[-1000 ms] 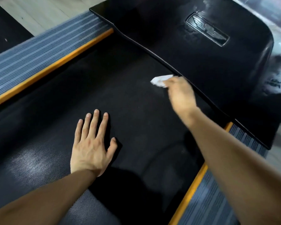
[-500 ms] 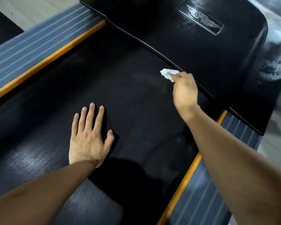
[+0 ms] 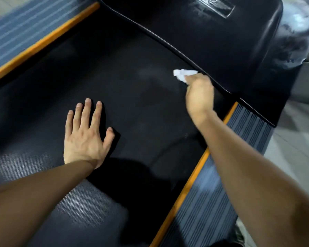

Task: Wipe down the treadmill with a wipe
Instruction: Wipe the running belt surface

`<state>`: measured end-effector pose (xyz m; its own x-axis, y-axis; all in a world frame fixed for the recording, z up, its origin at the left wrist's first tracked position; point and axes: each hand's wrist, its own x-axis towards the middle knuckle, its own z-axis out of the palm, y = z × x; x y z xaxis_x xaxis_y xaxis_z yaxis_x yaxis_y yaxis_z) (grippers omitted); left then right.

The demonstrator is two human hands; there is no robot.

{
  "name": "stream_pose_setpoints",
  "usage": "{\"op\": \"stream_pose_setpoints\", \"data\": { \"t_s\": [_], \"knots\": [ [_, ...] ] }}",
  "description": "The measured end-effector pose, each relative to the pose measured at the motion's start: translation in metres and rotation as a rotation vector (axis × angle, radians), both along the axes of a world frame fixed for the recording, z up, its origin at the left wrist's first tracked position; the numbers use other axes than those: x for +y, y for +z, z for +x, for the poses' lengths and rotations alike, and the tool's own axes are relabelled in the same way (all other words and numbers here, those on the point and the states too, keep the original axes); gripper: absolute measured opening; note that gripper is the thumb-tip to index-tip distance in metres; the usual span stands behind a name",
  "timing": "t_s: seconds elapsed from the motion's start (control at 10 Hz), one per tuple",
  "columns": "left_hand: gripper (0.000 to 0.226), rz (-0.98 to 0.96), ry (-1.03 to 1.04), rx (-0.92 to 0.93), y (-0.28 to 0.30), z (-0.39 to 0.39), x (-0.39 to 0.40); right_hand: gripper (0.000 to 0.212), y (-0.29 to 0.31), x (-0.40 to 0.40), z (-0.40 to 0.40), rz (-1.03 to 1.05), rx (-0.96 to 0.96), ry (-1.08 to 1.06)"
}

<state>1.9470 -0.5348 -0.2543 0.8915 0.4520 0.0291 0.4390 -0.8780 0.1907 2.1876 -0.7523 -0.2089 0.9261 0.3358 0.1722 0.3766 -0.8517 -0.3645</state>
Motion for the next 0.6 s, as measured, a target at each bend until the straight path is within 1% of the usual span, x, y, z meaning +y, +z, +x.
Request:
{"op": "stream_pose_setpoints", "data": {
  "t_s": [0.1,0.2,0.3,0.4,0.5,0.6],
  "knots": [
    [0.076,-0.003,0.005,-0.011,0.000,-0.001,0.000,0.031,-0.004,0.019,-0.070,0.176,0.031,0.334],
    [0.076,-0.005,0.008,-0.014,0.001,-0.002,0.000,0.026,-0.001,0.007,-0.092,0.126,-0.015,0.557],
    [0.076,-0.002,0.002,-0.016,0.001,-0.001,-0.001,0.037,0.011,-0.034,-0.029,-0.012,-0.057,0.273],
    [0.076,0.008,0.003,-0.015,0.000,0.001,0.000,0.037,0.018,-0.043,-0.008,-0.133,0.102,-0.160],
    [0.076,0.005,0.004,-0.008,0.001,-0.001,-0.001,0.024,0.008,-0.016,-0.069,-0.237,0.014,0.074],
    [0.077,-0.005,0.002,-0.021,0.001,-0.001,-0.001,0.026,0.007,-0.007,-0.122,-0.144,-0.015,0.354]
  ]
}}
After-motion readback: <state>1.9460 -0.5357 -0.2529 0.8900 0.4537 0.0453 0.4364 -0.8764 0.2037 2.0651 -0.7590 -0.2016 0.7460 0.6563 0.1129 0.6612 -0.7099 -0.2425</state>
